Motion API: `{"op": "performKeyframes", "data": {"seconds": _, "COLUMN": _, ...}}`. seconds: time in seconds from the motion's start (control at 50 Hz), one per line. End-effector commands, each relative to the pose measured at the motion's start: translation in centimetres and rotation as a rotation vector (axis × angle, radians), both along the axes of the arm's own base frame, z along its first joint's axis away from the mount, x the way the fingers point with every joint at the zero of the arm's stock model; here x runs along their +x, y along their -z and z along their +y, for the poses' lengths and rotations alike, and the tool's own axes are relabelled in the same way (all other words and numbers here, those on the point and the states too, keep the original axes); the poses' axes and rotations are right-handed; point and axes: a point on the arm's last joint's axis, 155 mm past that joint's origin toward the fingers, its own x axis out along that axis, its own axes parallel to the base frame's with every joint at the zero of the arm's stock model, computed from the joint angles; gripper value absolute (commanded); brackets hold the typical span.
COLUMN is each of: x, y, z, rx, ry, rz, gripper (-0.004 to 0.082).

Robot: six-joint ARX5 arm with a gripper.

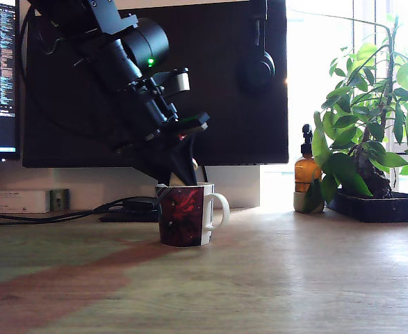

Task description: Pick up the coffee capsules from the table one by one and drop them inside the nearest coffee cup

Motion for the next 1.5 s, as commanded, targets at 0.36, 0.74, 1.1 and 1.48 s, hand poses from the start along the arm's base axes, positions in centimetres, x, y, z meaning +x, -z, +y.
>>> {"op": "performKeyframes", "data": {"seconds": 0.36, "x": -0.1, "y": 0.4, "z": -0.5, "rx": 0.007, "ry": 0.012, "rz": 0.002, "gripper": 0.0196}}
{"op": "performKeyframes", "data": {"seconds": 0.74, "x": 0.2, "y": -2.8, "z": -0.5, "rx": -0.013, "ry": 0.004, "rz": -0.062, "gripper": 0.0674}}
{"op": "performKeyframes", "data": {"seconds": 1.1, "x": -1.0, "y": -4.9, "z": -0.3, "rx": 0.013, "ry": 0.050, "rz": -0.108, "gripper": -0.0028}}
{"op": "performKeyframes", "data": {"seconds": 1.48, "x": -2.2, "y": -8.8, "z": 2.1, "rx": 0.010, "ry": 0.040, "rz": -0.210, "gripper": -0.0019}}
